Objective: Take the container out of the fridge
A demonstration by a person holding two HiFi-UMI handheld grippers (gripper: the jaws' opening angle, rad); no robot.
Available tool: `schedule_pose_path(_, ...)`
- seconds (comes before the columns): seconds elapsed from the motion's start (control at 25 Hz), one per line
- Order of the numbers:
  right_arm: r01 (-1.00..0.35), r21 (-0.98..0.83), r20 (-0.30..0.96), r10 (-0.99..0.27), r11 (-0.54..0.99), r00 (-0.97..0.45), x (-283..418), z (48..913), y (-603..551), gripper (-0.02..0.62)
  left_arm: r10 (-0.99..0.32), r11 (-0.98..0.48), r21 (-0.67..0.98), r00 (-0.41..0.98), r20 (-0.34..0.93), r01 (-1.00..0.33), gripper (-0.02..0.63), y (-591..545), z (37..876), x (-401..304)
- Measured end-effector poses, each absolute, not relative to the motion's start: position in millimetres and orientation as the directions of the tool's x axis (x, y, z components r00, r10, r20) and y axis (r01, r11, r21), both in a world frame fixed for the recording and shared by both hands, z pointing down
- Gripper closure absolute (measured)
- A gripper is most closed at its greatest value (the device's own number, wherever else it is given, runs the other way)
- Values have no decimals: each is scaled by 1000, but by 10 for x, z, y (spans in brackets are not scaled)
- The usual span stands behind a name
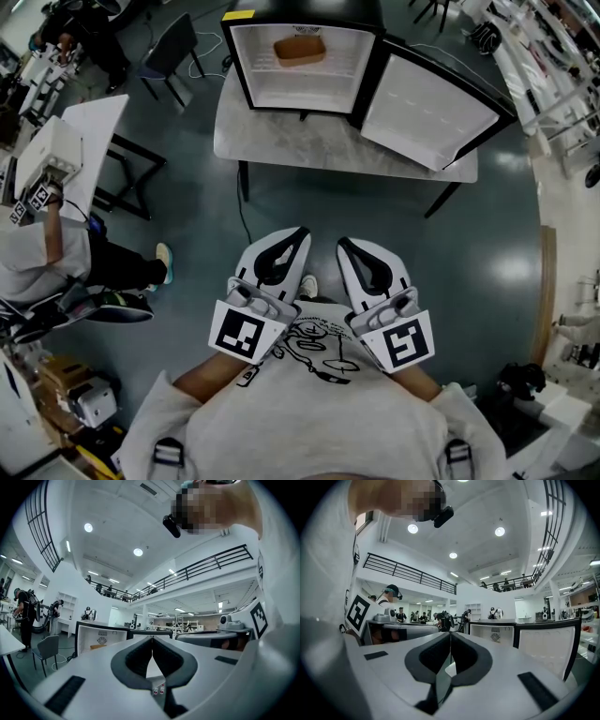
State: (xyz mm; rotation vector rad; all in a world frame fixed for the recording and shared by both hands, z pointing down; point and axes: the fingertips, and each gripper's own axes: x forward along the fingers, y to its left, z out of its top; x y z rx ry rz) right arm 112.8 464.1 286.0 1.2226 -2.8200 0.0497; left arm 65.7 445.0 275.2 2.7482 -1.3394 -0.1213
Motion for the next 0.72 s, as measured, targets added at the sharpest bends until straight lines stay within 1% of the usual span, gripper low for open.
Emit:
schedule_pose_path(0.24, -747, 18, 21, -747, 665, -664, 1063, 2725, 4466, 568, -787, -616, 101, 616, -31, -781, 589, 4348, 2781, 627)
schedule_pose_path(0.72, -755, 27, 37, -755, 655, -654, 936, 2780, 4029, 567, -775, -631, 118, 631, -39, -767, 589, 3906, 2829, 524)
